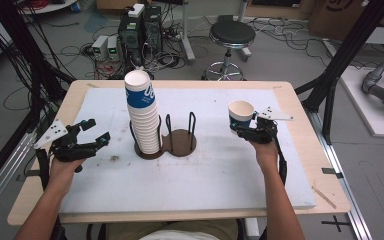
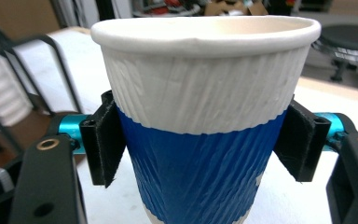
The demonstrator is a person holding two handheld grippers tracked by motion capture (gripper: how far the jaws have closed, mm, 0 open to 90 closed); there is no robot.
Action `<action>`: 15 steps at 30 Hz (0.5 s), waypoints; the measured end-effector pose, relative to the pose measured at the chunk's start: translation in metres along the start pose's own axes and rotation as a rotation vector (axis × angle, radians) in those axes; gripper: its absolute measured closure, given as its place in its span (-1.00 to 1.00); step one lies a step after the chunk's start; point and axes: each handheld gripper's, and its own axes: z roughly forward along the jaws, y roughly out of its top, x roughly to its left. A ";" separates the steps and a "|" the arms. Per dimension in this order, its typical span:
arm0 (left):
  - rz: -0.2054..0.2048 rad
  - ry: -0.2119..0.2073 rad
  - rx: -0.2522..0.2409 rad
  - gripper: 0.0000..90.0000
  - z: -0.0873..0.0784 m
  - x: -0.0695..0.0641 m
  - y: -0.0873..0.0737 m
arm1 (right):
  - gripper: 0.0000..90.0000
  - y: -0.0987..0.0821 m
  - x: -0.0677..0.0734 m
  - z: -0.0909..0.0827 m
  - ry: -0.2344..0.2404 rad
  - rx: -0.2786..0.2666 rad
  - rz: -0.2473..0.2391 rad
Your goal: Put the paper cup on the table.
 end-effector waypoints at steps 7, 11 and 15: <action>0.006 -0.006 0.027 -0.59 0.002 -0.001 -0.004 | -0.40 -0.013 -0.015 0.018 -0.042 0.047 0.074; 0.009 -0.011 0.031 -0.59 0.003 -0.001 -0.004 | -0.40 -0.018 -0.019 0.023 -0.052 0.063 0.086; 0.009 -0.007 0.029 -0.59 0.002 -0.001 -0.004 | -0.40 -0.024 -0.022 0.025 -0.069 0.078 0.096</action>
